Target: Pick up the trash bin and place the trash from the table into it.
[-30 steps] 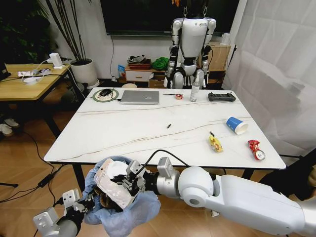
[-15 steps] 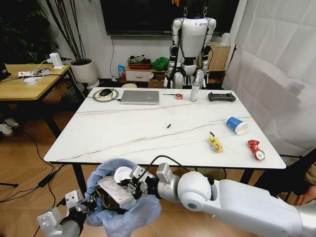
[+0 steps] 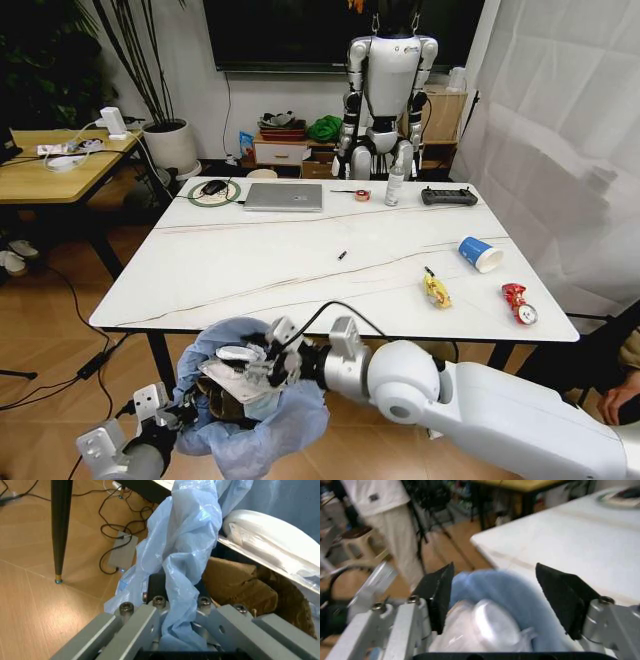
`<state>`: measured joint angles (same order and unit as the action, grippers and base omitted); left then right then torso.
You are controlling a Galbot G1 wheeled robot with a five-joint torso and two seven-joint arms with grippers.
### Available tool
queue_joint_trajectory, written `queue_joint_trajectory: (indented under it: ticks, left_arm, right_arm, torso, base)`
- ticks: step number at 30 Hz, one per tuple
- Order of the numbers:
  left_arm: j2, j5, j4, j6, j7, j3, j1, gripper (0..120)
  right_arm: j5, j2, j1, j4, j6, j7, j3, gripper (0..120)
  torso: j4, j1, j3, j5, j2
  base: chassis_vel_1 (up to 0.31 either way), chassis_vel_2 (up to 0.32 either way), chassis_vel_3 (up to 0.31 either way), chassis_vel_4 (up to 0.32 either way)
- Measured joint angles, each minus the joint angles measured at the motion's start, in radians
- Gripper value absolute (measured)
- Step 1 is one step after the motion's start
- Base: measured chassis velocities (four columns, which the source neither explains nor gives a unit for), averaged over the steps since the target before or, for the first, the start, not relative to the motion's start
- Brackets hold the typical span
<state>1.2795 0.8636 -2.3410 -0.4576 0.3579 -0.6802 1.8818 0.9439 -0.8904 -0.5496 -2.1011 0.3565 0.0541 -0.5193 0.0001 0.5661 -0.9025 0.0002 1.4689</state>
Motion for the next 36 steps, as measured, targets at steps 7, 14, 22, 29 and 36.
queue_joint_trajectory:
  ticks: [7,14,22,29,36]
  left_arm:
    - [0.021,0.001,0.006,0.005,-0.009,0.007,-0.003,0]
    - [0.031,0.003,-0.002,0.006,-0.009,-0.005,0.004,0]
    - [0.013,-0.001,-0.027,0.023,-0.009,-0.067,0.043,0]
    - [0.018,-0.001,-0.035,0.026,-0.008,-0.080,0.053,0]
    - [0.027,-0.003,-0.042,0.026,-0.008,-0.080,0.053,0]
  right_arm:
    - [-0.068,-0.034,-0.147,0.054,-0.021,0.096,0.281,92]
    - [-0.107,-0.132,-0.172,0.235,0.009,0.163,0.423,100]
    - [-0.283,-0.327,-0.111,0.510,-0.012,0.151,0.468,100]
    - [-0.397,-0.454,-0.048,0.707,0.046,0.144,0.489,100]
    - [-0.441,-0.495,-0.023,0.818,0.048,0.118,0.491,100]
  torso:
    - [-0.0004,0.000,0.000,0.0000,0.000]
    - [-0.0002,0.000,0.000,-0.0001,0.000]
    - [0.0000,0.000,0.000,-0.0003,0.000]
    - [0.0000,0.000,0.000,-0.0006,0.000]
    - [-0.0002,0.000,0.000,-0.0003,0.000]
  base:
    - [0.000,0.000,0.000,0.000]
    - [0.000,0.000,0.000,0.000]
    - [0.000,0.000,0.000,0.000]
    - [0.000,0.000,0.000,0.000]
    - [0.000,0.000,0.000,0.000]
